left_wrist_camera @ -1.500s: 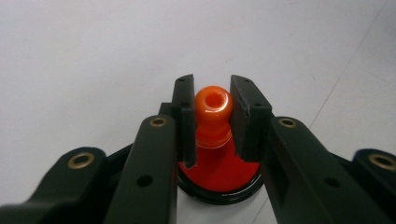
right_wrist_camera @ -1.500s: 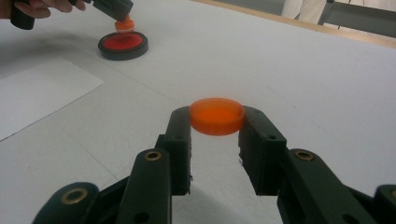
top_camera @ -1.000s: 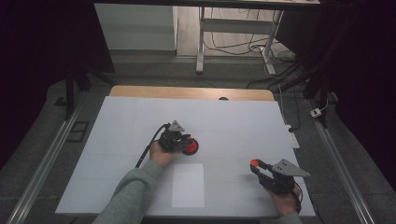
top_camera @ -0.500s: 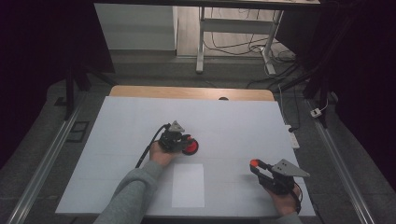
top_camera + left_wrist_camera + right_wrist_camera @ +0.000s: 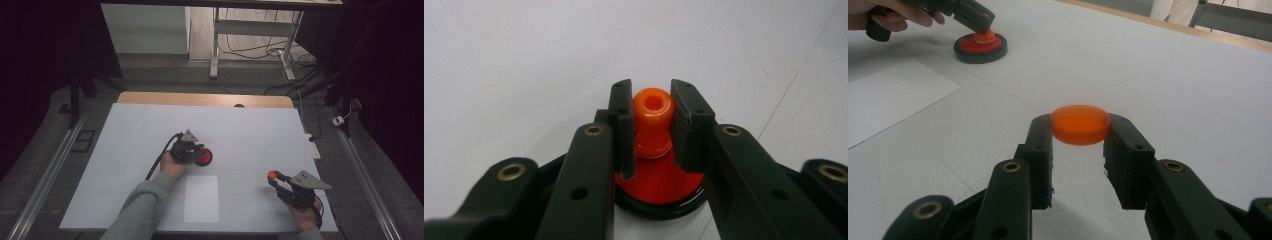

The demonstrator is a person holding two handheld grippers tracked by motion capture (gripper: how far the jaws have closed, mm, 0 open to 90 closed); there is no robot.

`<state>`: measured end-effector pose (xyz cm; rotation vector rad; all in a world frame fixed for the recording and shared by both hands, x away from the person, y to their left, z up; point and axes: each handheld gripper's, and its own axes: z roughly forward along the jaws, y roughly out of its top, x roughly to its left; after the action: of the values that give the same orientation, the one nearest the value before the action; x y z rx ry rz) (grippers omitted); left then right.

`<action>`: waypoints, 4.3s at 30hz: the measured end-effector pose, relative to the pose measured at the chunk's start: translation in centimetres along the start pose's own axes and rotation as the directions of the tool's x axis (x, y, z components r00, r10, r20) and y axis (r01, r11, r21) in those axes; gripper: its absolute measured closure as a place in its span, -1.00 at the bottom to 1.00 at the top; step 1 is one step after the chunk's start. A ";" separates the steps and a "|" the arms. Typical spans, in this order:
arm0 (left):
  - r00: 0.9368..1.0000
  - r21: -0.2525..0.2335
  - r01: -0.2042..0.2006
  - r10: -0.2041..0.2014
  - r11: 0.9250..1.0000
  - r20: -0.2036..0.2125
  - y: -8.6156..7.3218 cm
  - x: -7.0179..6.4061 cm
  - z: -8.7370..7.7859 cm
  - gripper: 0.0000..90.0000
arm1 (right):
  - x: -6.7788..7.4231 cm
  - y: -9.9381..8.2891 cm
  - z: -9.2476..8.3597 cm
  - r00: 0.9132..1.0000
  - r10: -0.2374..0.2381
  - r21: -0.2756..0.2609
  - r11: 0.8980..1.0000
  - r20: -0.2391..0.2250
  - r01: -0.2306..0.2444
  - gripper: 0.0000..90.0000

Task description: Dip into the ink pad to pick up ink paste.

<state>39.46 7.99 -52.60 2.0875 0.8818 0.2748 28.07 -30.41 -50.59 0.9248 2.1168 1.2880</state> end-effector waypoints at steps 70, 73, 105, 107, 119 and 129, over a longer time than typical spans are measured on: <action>0.995 -0.172 -0.012 0.029 0.985 0.096 -0.6 -2.0 -8.6 0.61 | -0.1 0.0 0.3 1.000 0.003 0.009 1.000 0.000 -0.003 0.43; 0.995 -0.178 -0.017 0.033 0.984 0.089 -0.9 -2.3 -9.3 0.61 | -0.1 0.0 0.4 1.000 0.001 0.009 1.000 0.001 -0.001 0.43; 0.985 -0.154 -0.022 0.047 0.988 0.165 -4.5 -4.4 -11.4 0.60 | 0.2 0.1 0.6 1.000 -0.014 0.017 1.000 -0.009 0.014 0.43; 0.985 -0.153 -0.014 0.040 0.988 0.170 -4.5 -4.4 -11.3 0.60 | 0.1 0.1 0.6 1.000 -0.014 0.017 1.000 -0.009 0.014 0.43; 0.984 -0.150 -0.013 0.040 0.989 0.176 -4.5 -4.5 -11.1 0.60 | 0.1 0.1 0.7 1.000 -0.016 0.020 1.000 -0.008 0.016 0.43; 0.984 -0.157 0.001 0.027 0.988 0.175 -4.4 -4.5 -11.0 0.60 | 0.4 0.3 0.6 1.000 -0.022 0.009 1.000 -0.017 0.022 0.43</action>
<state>28.76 13.51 -48.52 1.9388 0.7168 0.1574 28.32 -29.63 -50.61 0.8948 2.1422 1.2805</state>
